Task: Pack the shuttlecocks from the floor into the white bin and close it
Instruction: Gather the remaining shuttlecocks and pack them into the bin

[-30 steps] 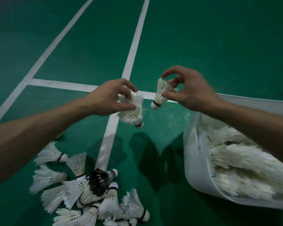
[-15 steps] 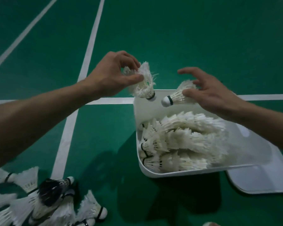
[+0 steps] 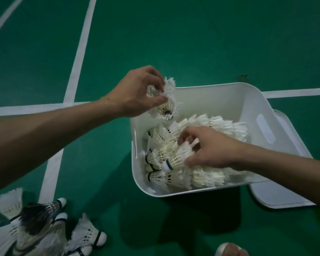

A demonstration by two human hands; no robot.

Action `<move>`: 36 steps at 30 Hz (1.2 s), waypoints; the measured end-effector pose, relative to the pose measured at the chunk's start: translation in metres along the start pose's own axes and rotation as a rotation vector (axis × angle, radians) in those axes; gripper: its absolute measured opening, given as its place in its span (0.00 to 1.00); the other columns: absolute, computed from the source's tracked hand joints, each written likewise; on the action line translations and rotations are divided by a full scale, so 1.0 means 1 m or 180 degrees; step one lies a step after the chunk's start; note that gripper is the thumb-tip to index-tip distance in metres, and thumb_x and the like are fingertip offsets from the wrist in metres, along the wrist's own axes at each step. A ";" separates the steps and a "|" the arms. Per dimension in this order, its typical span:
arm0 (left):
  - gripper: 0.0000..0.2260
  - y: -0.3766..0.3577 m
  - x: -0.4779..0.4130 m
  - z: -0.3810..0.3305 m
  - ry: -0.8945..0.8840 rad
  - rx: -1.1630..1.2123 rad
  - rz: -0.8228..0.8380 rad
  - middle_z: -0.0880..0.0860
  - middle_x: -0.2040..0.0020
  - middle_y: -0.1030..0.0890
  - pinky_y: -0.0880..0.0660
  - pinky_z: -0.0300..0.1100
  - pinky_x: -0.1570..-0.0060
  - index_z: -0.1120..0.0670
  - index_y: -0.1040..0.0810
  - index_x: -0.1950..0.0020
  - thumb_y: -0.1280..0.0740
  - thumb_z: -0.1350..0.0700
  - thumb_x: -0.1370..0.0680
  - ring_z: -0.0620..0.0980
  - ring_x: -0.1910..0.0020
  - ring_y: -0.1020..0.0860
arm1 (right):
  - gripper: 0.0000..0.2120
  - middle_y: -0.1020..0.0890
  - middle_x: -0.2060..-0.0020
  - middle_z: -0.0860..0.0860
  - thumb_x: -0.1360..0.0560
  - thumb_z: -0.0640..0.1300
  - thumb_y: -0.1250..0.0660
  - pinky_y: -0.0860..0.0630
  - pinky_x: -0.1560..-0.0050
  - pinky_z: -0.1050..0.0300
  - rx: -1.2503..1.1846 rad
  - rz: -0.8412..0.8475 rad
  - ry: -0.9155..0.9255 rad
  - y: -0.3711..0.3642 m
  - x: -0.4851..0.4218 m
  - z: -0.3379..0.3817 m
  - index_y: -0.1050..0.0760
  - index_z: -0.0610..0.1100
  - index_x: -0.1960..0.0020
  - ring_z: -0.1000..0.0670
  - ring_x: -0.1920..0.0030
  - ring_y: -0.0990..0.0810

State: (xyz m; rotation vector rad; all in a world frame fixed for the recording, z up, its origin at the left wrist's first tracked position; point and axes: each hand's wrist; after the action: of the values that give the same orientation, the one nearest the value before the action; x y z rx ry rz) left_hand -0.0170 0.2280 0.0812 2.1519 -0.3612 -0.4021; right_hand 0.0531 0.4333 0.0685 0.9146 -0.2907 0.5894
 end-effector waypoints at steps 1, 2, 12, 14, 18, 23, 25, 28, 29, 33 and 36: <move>0.05 -0.002 -0.001 0.002 -0.0010 -0.0020 0.0008 0.48 0.45 0.25 0.31 0.35 0.48 0.48 0.23 0.57 0.28 0.51 0.27 0.43 0.49 0.27 | 0.19 0.26 0.49 0.55 0.34 0.46 0.24 0.28 0.61 0.61 0.0267 0.0086 0.0050 -0.004 -0.001 0.001 0.27 0.55 0.46 0.55 0.54 0.23; 0.05 -0.003 -0.001 0.003 -0.0024 -0.0032 0.0009 0.48 0.45 0.24 0.31 0.35 0.48 0.49 0.22 0.56 0.28 0.51 0.27 0.43 0.50 0.27 | 0.20 0.27 0.50 0.56 0.34 0.49 0.24 0.29 0.60 0.61 0.0518 0.0165 0.0111 -0.009 -0.002 0.002 0.27 0.55 0.46 0.57 0.56 0.24; 0.05 -0.015 -0.005 0.015 -0.0204 -0.0042 0.0045 0.48 0.47 0.23 0.33 0.34 0.50 0.52 0.20 0.56 0.28 0.51 0.27 0.43 0.52 0.26 | 0.22 0.26 0.52 0.52 0.34 0.57 0.26 0.28 0.56 0.57 0.1322 0.0222 0.0567 -0.038 -0.005 0.023 0.24 0.49 0.43 0.52 0.55 0.29; 0.05 -0.015 -0.005 0.016 -0.0209 -0.0013 0.0065 0.48 0.48 0.24 0.33 0.33 0.51 0.51 0.21 0.57 0.28 0.51 0.27 0.43 0.53 0.26 | 0.22 0.30 0.50 0.51 0.34 0.56 0.25 0.26 0.55 0.58 0.1267 0.0281 0.0535 -0.040 -0.005 0.024 0.24 0.50 0.44 0.53 0.56 0.28; 0.06 -0.014 -0.005 0.018 -0.0216 0.0008 0.0046 0.48 0.47 0.24 0.32 0.33 0.51 0.52 0.20 0.56 0.28 0.51 0.27 0.43 0.52 0.26 | 0.20 0.34 0.46 0.52 0.33 0.54 0.24 0.28 0.55 0.62 0.1247 0.0142 0.0472 -0.037 -0.001 0.025 0.23 0.51 0.43 0.56 0.60 0.27; 0.07 -0.015 -0.003 0.017 -0.0293 -0.0015 0.0021 0.50 0.47 0.23 0.29 0.38 0.49 0.55 0.19 0.56 0.28 0.51 0.27 0.45 0.52 0.25 | 0.15 0.25 0.63 0.59 0.34 0.54 0.24 0.34 0.68 0.66 0.1158 0.0355 0.0357 -0.043 -0.004 0.023 0.20 0.49 0.51 0.61 0.64 0.29; 0.07 -0.015 -0.003 0.014 -0.0313 -0.0033 0.0014 0.50 0.46 0.23 0.28 0.39 0.48 0.55 0.19 0.55 0.29 0.51 0.26 0.45 0.51 0.25 | 0.14 0.22 0.64 0.57 0.34 0.54 0.23 0.33 0.69 0.67 0.1032 0.0297 0.0253 -0.042 -0.008 0.018 0.19 0.48 0.53 0.61 0.64 0.26; 0.07 -0.014 -0.001 0.012 -0.0349 -0.0045 0.0012 0.50 0.46 0.23 0.27 0.42 0.47 0.55 0.19 0.56 0.29 0.51 0.27 0.46 0.51 0.25 | 0.15 0.22 0.65 0.57 0.36 0.55 0.22 0.34 0.70 0.67 0.0731 0.0063 0.0149 -0.042 -0.014 0.016 0.20 0.49 0.55 0.61 0.65 0.25; 0.07 -0.014 0.000 0.011 -0.0358 -0.0053 0.0027 0.51 0.47 0.23 0.27 0.43 0.47 0.55 0.19 0.56 0.29 0.51 0.27 0.47 0.51 0.25 | 0.15 0.23 0.65 0.58 0.36 0.56 0.22 0.33 0.68 0.66 0.0672 0.0059 0.0120 -0.043 -0.014 0.016 0.20 0.49 0.55 0.61 0.64 0.26; 0.07 -0.014 0.002 0.008 -0.0402 -0.0098 0.0093 0.51 0.47 0.22 0.27 0.43 0.47 0.55 0.19 0.56 0.28 0.52 0.27 0.48 0.51 0.24 | 0.21 0.22 0.63 0.58 0.36 0.57 0.22 0.27 0.63 0.65 0.0711 0.0416 0.0046 -0.049 -0.012 0.015 0.19 0.48 0.48 0.60 0.62 0.24; 0.06 -0.013 0.004 0.007 -0.0440 -0.0126 0.0152 0.51 0.47 0.22 0.27 0.43 0.47 0.55 0.19 0.57 0.28 0.52 0.27 0.48 0.51 0.24 | 0.28 0.18 0.53 0.55 0.36 0.55 0.22 0.22 0.53 0.60 0.0898 0.0684 0.0089 -0.039 -0.011 0.015 0.22 0.46 0.39 0.56 0.57 0.20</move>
State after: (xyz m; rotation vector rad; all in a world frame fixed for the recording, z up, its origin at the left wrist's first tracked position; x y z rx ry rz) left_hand -0.0146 0.2283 0.0659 2.0786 -0.4774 -0.5279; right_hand 0.0678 0.3988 0.0463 1.1538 -0.2871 0.8560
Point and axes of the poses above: each hand's wrist, its own x-axis away from the middle knuckle, its own y-axis out of the back of the hand, z = x × y
